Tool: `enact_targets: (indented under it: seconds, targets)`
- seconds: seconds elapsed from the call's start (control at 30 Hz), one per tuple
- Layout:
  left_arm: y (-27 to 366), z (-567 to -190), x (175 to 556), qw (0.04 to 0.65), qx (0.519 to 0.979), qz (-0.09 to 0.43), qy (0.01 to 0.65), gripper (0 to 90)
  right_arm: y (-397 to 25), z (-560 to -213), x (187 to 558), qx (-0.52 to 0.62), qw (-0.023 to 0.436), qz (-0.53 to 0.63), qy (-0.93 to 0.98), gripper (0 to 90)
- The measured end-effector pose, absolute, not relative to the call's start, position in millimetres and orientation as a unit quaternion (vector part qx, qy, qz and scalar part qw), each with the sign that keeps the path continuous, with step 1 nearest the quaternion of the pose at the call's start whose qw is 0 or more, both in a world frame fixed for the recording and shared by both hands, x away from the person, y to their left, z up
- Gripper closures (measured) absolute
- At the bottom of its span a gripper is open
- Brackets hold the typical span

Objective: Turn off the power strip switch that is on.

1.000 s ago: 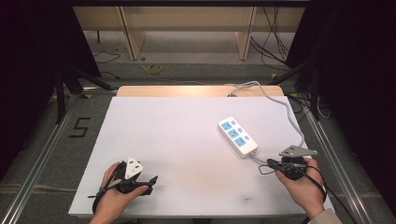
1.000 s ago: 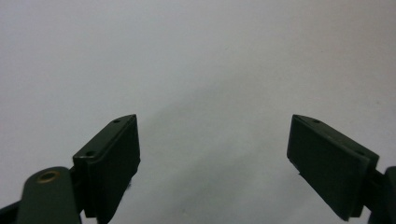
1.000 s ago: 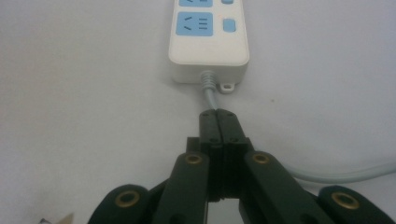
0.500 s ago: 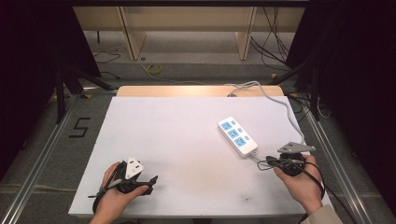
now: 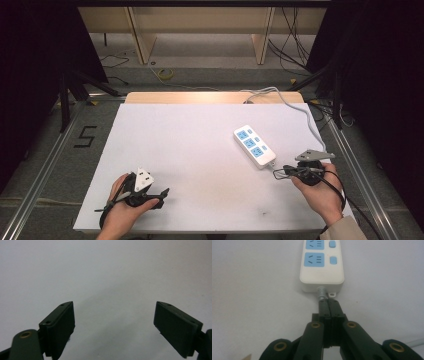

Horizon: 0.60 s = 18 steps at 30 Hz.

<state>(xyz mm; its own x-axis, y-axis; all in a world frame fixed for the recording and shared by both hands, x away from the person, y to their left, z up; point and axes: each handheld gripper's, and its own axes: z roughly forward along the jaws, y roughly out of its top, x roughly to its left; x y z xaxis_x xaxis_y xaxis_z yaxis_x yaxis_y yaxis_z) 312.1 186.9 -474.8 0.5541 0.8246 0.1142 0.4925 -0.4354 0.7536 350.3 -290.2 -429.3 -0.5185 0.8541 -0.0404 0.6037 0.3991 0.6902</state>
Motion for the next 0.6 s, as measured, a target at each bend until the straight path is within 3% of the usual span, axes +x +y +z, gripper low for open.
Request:
enact_targets:
  seconds: [0.6]
  targets:
    - [186.5,-474.7,312.1,0.343,0.812,0.241,0.406,17.0,-285.2,-426.5,358.3,0.447,0.197,0.312,0.814,90.0]
